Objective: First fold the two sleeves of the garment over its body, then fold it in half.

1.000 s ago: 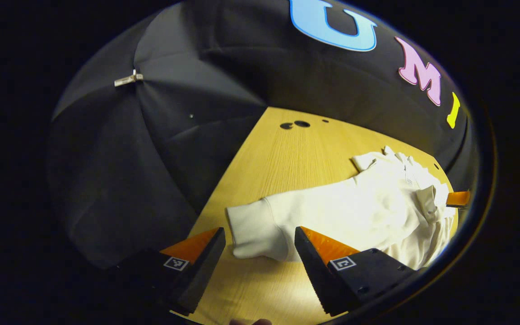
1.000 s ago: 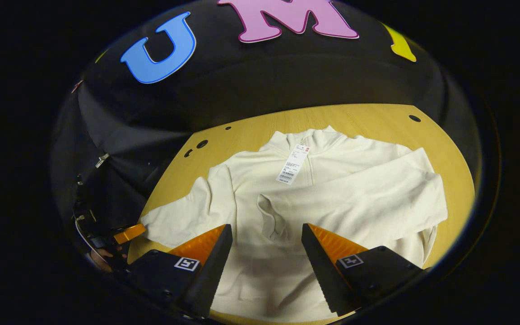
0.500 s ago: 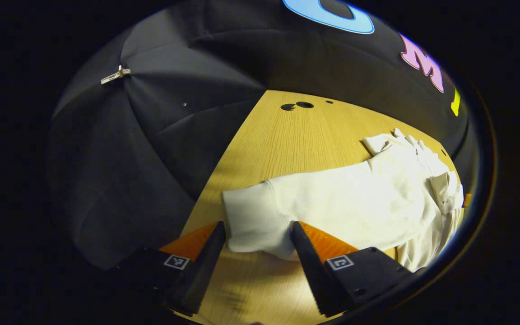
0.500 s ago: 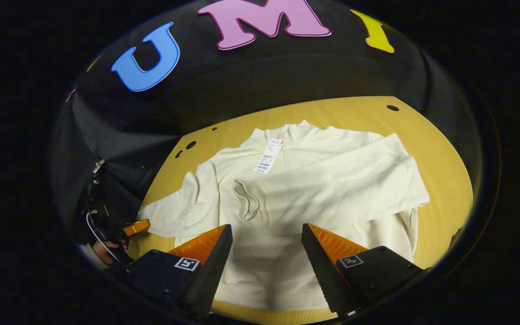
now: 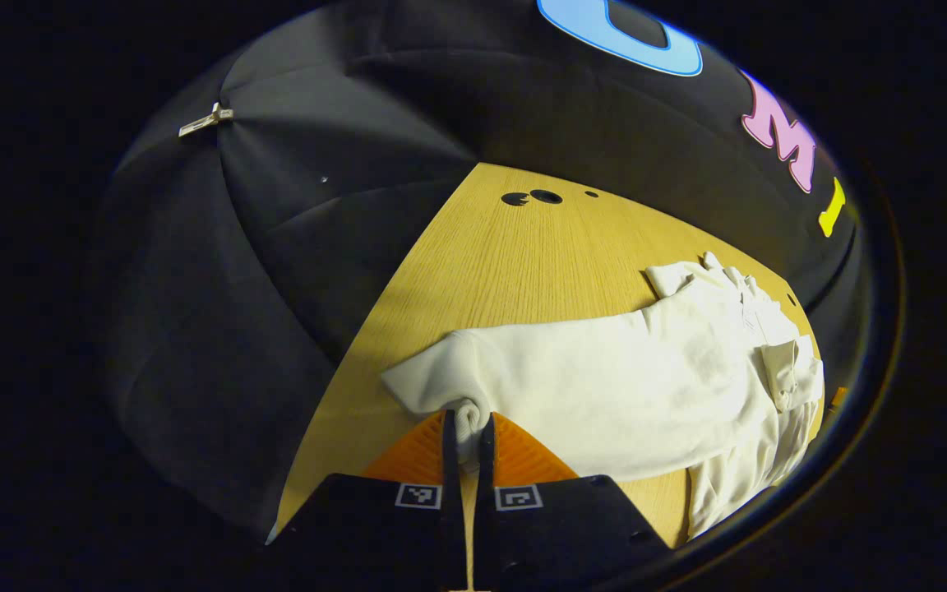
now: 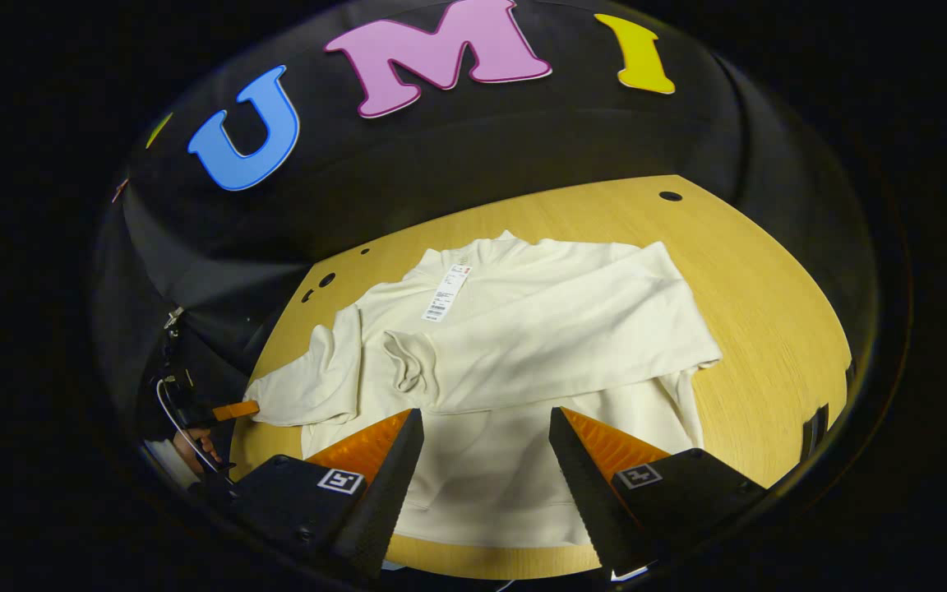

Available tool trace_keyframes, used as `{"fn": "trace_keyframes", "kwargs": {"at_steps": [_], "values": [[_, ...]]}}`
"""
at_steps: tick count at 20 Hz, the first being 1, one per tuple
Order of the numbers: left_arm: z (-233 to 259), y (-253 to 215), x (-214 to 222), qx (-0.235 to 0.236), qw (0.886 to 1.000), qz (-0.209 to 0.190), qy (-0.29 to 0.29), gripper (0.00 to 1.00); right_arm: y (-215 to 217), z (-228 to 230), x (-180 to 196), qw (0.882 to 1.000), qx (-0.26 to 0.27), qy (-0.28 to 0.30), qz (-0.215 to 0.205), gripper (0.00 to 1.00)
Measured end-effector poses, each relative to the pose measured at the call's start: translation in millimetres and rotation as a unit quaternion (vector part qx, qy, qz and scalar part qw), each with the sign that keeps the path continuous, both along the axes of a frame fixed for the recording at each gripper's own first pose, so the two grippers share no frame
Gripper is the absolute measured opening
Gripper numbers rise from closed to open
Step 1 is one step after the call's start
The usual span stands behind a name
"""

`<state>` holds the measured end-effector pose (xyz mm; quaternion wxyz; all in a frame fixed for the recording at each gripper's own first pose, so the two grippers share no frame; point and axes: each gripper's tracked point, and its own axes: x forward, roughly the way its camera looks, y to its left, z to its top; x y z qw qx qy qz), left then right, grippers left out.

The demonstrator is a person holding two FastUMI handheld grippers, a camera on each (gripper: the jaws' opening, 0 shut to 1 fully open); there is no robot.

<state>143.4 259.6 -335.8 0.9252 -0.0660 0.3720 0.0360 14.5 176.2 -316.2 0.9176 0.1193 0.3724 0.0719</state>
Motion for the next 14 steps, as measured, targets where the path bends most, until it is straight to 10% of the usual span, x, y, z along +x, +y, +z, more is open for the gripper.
{"fn": "trace_keyframes", "kwargs": {"at_steps": [14], "values": [[120.4,-130.1,-5.0,-0.038,0.992,-0.048,-0.113,0.08,-95.2,-7.8,-24.5,0.999,-0.002,0.013,-0.047,0.95]]}}
